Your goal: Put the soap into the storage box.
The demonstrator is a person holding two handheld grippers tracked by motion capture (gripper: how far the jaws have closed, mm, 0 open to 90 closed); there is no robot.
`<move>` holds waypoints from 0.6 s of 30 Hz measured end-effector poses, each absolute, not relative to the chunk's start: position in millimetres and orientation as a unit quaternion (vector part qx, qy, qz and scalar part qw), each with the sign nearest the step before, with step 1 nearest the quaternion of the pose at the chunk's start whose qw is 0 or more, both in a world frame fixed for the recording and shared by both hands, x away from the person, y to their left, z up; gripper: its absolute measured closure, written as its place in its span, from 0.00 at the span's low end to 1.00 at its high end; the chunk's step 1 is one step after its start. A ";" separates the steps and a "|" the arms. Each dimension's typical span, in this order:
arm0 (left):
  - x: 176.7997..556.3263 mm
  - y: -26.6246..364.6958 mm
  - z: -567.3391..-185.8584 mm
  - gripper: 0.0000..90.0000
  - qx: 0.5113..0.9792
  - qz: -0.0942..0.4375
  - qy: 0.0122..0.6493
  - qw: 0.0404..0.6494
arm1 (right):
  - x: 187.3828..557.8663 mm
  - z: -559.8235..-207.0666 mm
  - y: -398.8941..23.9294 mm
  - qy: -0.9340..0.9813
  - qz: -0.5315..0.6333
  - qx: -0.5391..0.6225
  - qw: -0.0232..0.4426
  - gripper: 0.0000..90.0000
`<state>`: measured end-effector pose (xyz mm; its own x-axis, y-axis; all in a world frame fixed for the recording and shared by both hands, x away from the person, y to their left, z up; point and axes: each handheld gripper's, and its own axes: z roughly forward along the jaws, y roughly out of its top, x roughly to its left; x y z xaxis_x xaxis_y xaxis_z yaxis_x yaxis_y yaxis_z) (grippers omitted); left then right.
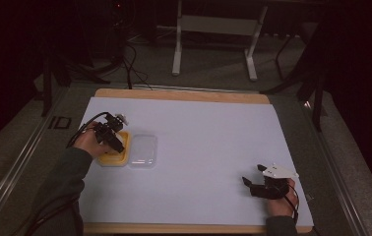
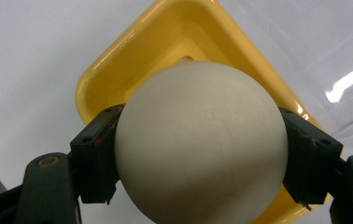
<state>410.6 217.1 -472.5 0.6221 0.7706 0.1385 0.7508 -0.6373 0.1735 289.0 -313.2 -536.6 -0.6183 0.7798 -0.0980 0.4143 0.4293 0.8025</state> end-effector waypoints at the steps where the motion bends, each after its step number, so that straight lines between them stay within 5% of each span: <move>1: 410.4 217.2 -472.9 0.28 0.901 0.099 0.419 0.048 | 289.1 -536.6 -313.1 0.812 0.387 0.368 0.236 0.25; 18: 410.7 220.3 -487.3 0.28 0.923 0.069 0.374 0.051 | 289.0 -536.8 -312.5 0.813 0.386 0.368 0.236 0.25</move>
